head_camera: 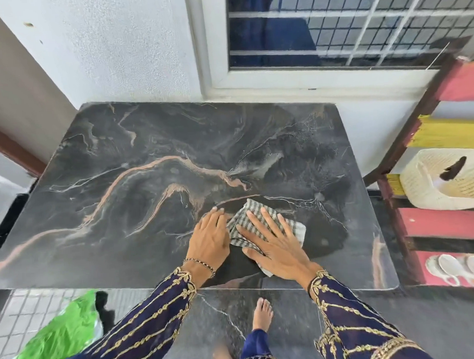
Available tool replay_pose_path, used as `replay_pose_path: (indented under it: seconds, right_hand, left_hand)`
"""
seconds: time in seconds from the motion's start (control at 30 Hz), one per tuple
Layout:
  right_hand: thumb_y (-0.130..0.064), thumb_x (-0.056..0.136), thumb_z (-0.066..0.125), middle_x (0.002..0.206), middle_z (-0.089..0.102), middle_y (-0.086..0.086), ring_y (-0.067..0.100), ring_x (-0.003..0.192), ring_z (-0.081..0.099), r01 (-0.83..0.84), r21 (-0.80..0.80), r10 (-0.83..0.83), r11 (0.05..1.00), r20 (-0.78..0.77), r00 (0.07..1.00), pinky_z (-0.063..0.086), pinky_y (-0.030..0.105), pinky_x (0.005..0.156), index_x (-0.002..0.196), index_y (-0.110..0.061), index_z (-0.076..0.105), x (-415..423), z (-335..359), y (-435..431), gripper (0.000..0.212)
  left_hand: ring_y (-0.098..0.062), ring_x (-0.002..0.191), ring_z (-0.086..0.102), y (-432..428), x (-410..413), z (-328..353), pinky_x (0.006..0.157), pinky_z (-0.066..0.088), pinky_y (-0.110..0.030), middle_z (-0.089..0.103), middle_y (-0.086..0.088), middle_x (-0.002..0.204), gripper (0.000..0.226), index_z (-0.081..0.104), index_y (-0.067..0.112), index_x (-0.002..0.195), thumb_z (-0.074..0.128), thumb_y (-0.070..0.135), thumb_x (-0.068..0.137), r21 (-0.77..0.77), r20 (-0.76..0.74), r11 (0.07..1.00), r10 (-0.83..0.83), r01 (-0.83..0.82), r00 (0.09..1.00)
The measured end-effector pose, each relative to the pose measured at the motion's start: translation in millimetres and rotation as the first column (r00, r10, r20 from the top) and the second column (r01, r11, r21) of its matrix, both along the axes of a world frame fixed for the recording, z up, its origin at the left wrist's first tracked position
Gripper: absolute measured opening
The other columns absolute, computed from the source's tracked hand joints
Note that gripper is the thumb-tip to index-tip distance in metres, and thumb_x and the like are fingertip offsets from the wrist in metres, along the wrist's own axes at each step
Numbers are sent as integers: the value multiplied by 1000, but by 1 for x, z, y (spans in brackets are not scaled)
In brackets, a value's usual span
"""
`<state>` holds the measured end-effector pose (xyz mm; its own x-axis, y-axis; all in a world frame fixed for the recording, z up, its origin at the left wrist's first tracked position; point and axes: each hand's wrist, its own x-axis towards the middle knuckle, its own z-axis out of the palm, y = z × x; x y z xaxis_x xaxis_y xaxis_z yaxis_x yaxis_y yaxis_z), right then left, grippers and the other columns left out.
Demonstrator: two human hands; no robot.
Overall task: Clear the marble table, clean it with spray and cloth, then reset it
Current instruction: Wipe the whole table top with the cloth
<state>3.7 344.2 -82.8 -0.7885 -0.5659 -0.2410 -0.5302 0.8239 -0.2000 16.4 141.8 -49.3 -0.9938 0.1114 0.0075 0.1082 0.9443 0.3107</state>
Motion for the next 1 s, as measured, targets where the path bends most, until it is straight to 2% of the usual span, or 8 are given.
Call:
replay_pose_path:
  seconds: [0.13,0.3,0.5,0.77,0.9,1.0]
  right_hand:
    - [-66,103,11,169,-21,-15,20,156,-26,-95,12,95,995,-12,995,-18,47,124,155,-57,-8,35,1,9,56]
    - [-64,106,16,171,-13,-15,20,158,-17,-201,1,201,980,-46,979,-9,49,126,158,-55,-3,56,-1,33,56]
    - [-61,108,22,172,0,-16,18,160,-2,-198,-17,197,980,-62,978,-4,44,124,160,-52,4,58,-3,66,55]
    - [-67,106,14,169,-11,-25,8,158,-16,-141,-42,141,989,-1,990,-13,41,125,156,-60,0,-5,-4,91,52]
    - [-73,100,2,166,-19,-30,3,154,-24,-119,-43,120,992,31,992,-18,38,124,152,-66,-5,-54,-2,102,53]
    - [-76,96,2,163,-23,-33,1,152,-28,-82,-56,87,995,80,993,-21,37,123,149,-70,-4,-94,-1,105,54]
  left_hand:
    - [-23,134,40,-2,18,5,111,35,-37,49,-7,139,36,49,10,130,43,15,94,4,14,1000,-9,9,1000]
    - [-21,131,42,8,26,10,105,40,-38,50,-3,137,35,49,13,129,44,18,95,28,59,1000,-14,12,998]
    - [-18,134,37,25,23,12,106,35,-35,45,0,141,38,45,17,133,41,27,97,14,125,998,-62,61,990]
    - [-18,129,42,45,-12,6,104,36,-34,50,1,133,34,50,17,126,40,32,97,0,180,996,-86,87,980]
    - [-16,140,31,62,-45,2,111,29,-35,46,3,142,34,54,19,126,41,32,98,26,211,996,-94,91,973]
    - [-15,142,29,75,-77,-1,112,27,-34,43,4,147,38,54,20,128,43,37,96,34,219,997,-71,65,973]
